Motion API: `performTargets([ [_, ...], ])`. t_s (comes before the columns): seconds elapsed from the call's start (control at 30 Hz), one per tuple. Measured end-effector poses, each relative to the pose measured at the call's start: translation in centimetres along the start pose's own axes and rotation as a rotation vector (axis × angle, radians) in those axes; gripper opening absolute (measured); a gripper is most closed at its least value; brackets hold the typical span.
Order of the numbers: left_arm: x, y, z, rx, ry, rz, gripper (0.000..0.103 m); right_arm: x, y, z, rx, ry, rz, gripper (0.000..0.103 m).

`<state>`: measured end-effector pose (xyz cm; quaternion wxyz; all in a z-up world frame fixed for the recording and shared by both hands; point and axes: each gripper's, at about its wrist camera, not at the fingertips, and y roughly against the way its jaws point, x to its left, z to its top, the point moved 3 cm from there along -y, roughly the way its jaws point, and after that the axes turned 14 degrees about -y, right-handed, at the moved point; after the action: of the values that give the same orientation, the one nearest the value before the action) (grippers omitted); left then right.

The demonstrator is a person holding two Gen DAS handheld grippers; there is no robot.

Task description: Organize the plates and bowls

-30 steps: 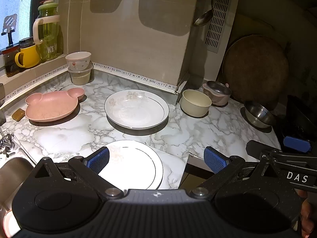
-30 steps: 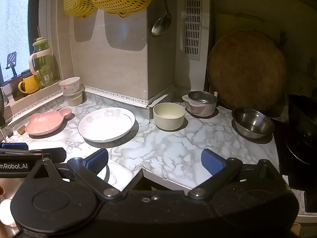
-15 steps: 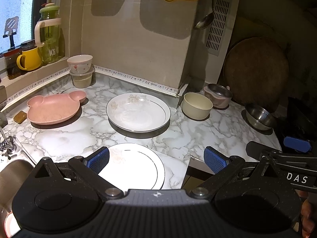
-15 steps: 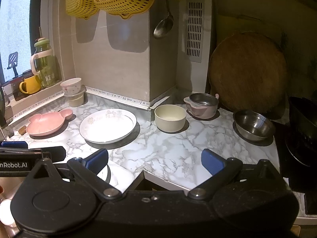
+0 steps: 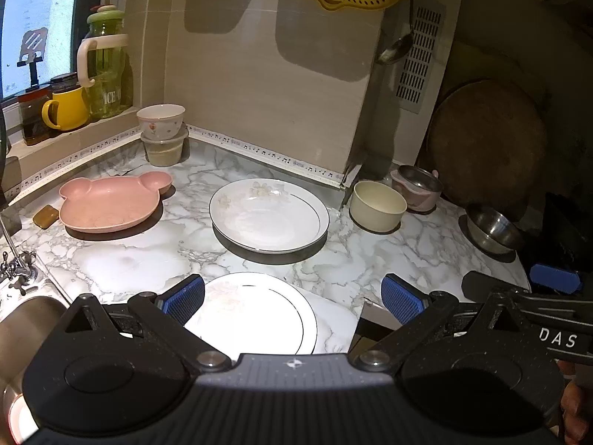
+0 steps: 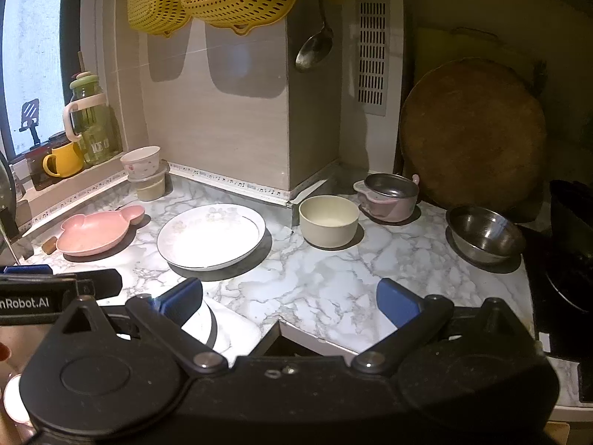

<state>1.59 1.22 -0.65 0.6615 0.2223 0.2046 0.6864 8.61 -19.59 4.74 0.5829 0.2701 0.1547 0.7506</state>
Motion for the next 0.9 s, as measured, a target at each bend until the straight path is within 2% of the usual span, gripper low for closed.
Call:
performTargets([
  [0.67,-0.1,0.0,-0.2,-0.003,0.009,-0.006,0.102,0.6,-0.1,-0.2,0.0,0.028,0.004,0.1],
  [0.9,0.8,-0.8,-0.5,0.013,0.064,-0.027,0.102,0.8,-1.2,0.3,0.011,0.054,0.015,0.1],
])
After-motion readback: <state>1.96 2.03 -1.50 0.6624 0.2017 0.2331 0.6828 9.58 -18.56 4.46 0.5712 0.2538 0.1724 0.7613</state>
